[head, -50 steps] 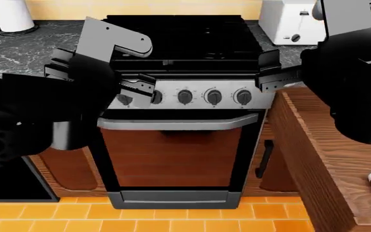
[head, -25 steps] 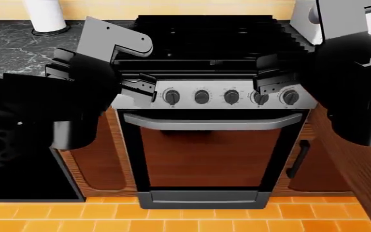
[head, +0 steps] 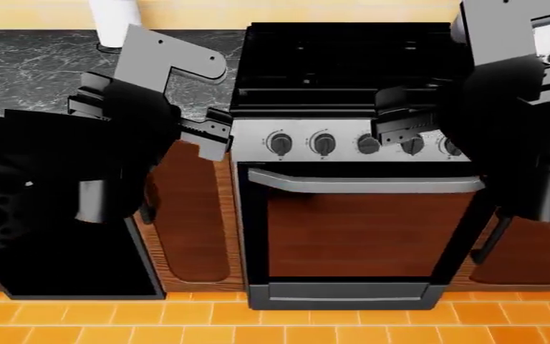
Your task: Pick and place the shaker into the drawer. Then close the cabinet.
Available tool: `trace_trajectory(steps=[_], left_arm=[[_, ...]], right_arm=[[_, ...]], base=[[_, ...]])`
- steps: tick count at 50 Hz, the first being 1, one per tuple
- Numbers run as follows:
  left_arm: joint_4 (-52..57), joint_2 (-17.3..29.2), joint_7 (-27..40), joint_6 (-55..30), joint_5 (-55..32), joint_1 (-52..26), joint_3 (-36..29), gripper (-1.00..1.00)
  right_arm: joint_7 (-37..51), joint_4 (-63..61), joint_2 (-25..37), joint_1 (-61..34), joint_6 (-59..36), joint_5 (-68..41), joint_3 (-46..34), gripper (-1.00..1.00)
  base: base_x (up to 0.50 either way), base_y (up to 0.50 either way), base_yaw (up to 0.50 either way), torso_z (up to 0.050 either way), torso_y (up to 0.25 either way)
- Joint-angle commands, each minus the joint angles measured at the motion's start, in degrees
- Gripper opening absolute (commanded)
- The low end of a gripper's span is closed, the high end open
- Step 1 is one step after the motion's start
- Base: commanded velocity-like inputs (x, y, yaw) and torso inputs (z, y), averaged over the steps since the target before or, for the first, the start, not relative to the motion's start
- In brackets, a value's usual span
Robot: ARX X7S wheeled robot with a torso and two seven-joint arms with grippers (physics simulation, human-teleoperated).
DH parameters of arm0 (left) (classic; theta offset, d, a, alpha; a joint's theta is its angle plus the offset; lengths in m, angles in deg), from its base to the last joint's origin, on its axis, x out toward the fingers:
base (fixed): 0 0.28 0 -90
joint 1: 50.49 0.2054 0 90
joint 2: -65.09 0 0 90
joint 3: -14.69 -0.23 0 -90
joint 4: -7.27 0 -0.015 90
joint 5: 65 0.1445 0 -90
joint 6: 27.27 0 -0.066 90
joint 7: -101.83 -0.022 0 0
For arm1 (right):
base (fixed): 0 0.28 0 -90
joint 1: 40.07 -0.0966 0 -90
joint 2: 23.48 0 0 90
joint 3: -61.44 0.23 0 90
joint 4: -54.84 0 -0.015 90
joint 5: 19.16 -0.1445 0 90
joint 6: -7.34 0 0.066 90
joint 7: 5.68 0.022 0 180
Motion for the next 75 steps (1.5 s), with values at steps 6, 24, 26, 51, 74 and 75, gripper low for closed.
trace_trajectory(steps=[6, 24, 26, 51, 74, 75], left_arm=[[-0.1, -0.2, -0.1, -0.2, 0.0, -0.2, 0.1, 1.00], [-0.4, -0.5, -0.5, 0.1, 0.4, 0.1, 0.0, 1.00], [-0.4, -0.4, -0.5, 0.1, 0.3, 0.2, 0.1, 1.00], [-0.1, -0.3, -0.5, 0.2, 0.2, 0.2, 0.4, 1.00], [-0.5, -1.0, -0.7, -0.1, 0.3, -0.1, 0.3, 1.00], [-0.5, -1.0, -0.7, -0.1, 0.4, 0.0, 0.3, 1.00]], right_arm=[[-0.1, 0.0, 0.1, 0.0, 0.2, -0.3, -0.3, 1.00], [-1.0, -0.2, 0.1, 1.0, 1.4, 0.2, -0.4, 1.00], [-1.1, -0.2, 0.1, 1.2, 1.6, 0.3, -0.4, 1.00], [-0.7, -0.4, 0.1, 1.1, 1.7, -0.5, -0.8, 1.00], [-1.3, 0.3, 0.4, 1.1, 1.9, -1.9, -0.8, 1.00], [-1.3, 0.3, 0.4, 1.2, 2.0, -1.9, -0.8, 1.00]], base=[[0.00, 0.50, 0.00, 0.000, 0.000], [0.00, 0.42, 0.00, 0.000, 0.000], [0.00, 0.00, 0.00, 0.000, 0.000], [0.00, 0.18, 0.00, 0.000, 0.000], [0.46, 0.00, 0.00, 0.000, 0.000], [0.50, 0.00, 0.00, 0.000, 0.000]])
